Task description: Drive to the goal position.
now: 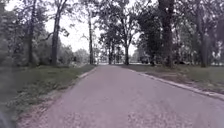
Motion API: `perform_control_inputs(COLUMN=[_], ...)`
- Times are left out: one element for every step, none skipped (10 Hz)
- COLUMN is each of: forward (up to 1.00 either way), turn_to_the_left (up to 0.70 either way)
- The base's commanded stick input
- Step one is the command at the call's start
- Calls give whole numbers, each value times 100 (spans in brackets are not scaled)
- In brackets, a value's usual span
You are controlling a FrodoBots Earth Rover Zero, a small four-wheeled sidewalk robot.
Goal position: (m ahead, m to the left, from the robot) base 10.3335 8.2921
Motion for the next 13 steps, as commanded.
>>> perform_control_inputs(forward=[70,70,70,70,70,70,70,70,70,70,70,70,70], turn_to_the_left=[-7,-3,0,0,0,0,0,0,0,0,0,0,0])
